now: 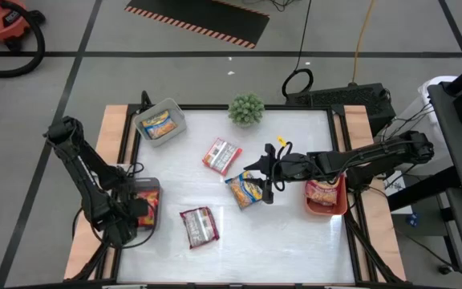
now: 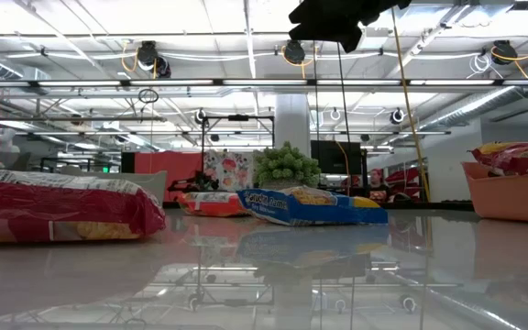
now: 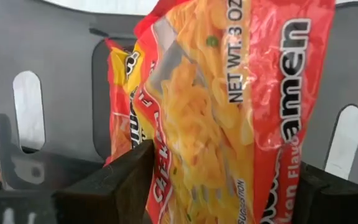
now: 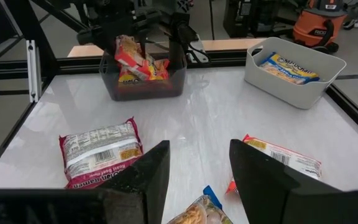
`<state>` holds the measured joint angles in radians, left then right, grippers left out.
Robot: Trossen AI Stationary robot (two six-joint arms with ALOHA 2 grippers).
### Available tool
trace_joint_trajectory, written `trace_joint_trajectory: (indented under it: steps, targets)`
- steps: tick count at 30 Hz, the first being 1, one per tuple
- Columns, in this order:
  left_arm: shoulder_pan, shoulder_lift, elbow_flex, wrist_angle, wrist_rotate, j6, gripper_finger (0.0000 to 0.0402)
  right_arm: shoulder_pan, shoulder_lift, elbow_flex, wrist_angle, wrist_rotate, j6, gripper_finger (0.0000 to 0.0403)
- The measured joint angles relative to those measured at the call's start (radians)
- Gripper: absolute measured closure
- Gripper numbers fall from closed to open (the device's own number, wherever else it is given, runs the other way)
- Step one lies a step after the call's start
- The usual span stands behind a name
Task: Sort Maruchan noodles
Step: Put the orange bag into the black bin
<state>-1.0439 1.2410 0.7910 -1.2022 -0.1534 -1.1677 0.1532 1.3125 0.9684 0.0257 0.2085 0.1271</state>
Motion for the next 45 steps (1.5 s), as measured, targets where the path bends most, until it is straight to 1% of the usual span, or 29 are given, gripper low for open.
trace_joint_trajectory:
  steps: [7,14,21,23,26,29,32,35,38,41,45]
  targets:
    - [0.000,-0.040,0.000,-0.005,0.017,-0.049,0.0151,0.000,0.000,0.000,0.000,0.000,0.004,0.0241]
    - [0.000,-0.090,0.000,-0.029,-0.031,-0.100,0.0149,0.000,0.000,0.000,0.000,0.000,0.007,0.0241]
    - [0.000,-0.091,0.000,-0.030,-0.033,-0.097,0.0111,0.000,0.000,0.000,-0.001,0.000,0.007,0.0241]
    - [0.000,-0.091,0.000,-0.022,-0.021,-0.094,0.0098,0.000,0.000,0.000,-0.001,0.000,0.007,0.0241]
    - [0.000,-0.091,0.000,-0.019,0.027,-0.087,0.0085,0.000,0.000,0.000,-0.001,0.000,0.007,0.0241]
    - [0.000,-0.091,0.022,-0.023,0.071,-0.063,0.0083,0.000,0.000,0.000,-0.001,0.000,0.007,0.0241]
    - [0.000,-0.091,0.065,-0.036,0.079,-0.062,0.0082,0.000,0.000,0.000,-0.001,0.000,0.007,0.0241]
    - [0.000,-0.091,0.118,-0.034,0.062,-0.059,0.0082,0.000,0.000,0.000,0.000,0.000,0.007,0.0241]
    - [-0.001,-0.092,0.144,-0.013,0.005,-0.058,0.0082,0.000,0.000,0.000,0.000,0.000,0.007,0.0241]
    - [-0.009,-0.089,0.135,0.016,-0.043,-0.058,0.0082,0.000,0.000,0.000,0.000,0.000,0.007,0.0241]
    - [-0.021,-0.081,0.088,0.095,-0.037,-0.046,0.0089,0.000,0.000,0.000,-0.003,0.000,0.007,0.0241]
